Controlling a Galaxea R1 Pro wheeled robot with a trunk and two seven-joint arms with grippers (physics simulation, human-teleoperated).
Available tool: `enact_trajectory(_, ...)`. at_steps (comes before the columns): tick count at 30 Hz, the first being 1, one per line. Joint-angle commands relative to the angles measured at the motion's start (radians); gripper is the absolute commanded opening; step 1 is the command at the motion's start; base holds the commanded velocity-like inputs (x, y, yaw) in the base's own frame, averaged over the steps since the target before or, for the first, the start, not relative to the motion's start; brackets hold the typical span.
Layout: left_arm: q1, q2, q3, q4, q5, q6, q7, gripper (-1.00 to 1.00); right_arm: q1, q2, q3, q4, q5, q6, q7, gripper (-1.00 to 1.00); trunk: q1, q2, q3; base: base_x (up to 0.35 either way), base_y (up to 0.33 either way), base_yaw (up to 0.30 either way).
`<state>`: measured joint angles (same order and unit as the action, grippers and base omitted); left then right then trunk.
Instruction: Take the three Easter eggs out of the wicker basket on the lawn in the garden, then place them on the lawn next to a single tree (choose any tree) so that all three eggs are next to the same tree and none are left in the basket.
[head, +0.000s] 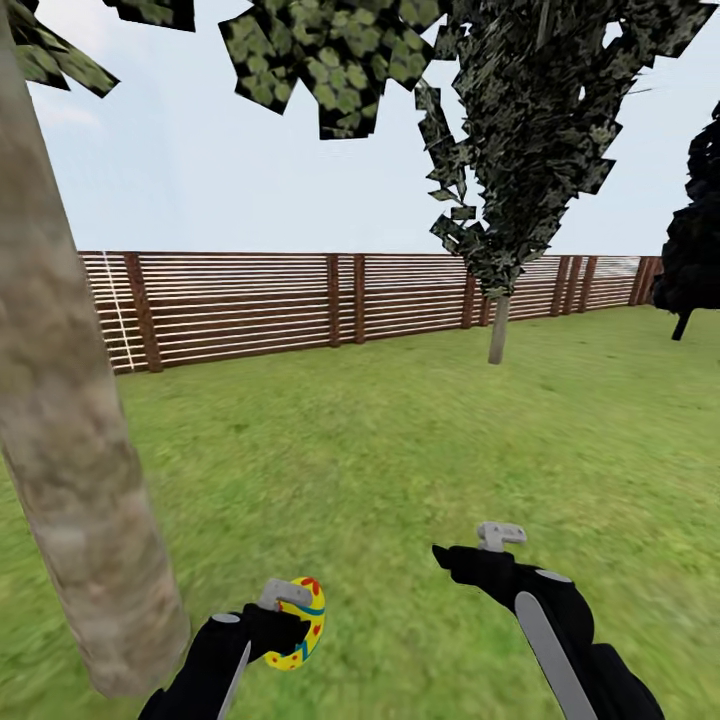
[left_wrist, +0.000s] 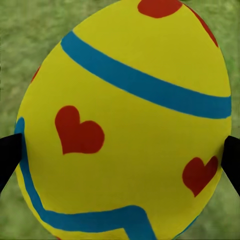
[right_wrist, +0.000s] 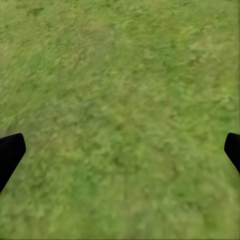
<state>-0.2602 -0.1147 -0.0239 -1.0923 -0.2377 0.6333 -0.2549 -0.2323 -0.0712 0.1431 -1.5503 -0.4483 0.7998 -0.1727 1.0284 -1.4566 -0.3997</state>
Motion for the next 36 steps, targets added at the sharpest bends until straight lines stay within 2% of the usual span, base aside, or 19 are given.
enact_trajectory(1, -0.001, 0.000, 0.001, -0.001, -0.011, 0.003, -0.008, -1.00, -0.001, -0.001, 0.002, -0.001, -0.010, 0.002, -0.010, 1.00, 0.001, -0.001, -0.001, 0.325, -0.002, -0.008)
enact_trajectory(11, -0.001, 0.000, 0.001, 0.000, -0.012, 0.003, -0.007, -1.00, -0.001, -0.001, 0.003, -0.001, -0.012, 0.001, -0.009, 1.00, 0.001, -0.001, 0.005, 0.326, -0.025, -0.101)
enact_trajectory(30, -0.001, -0.001, 0.001, 0.000, -0.012, 0.003, -0.007, -1.00, -0.001, -0.001, 0.003, 0.001, -0.012, 0.001, -0.008, 1.00, 0.001, -0.001, 0.027, 0.303, -0.171, -0.203)
enact_trajectory(36, -0.001, -0.001, 0.001, 0.000, -0.012, 0.003, -0.007, -1.00, -0.001, -0.001, 0.004, 0.001, -0.012, 0.001, -0.008, 1.00, 0.001, -0.001, 0.028, 0.294, -0.154, -0.036)
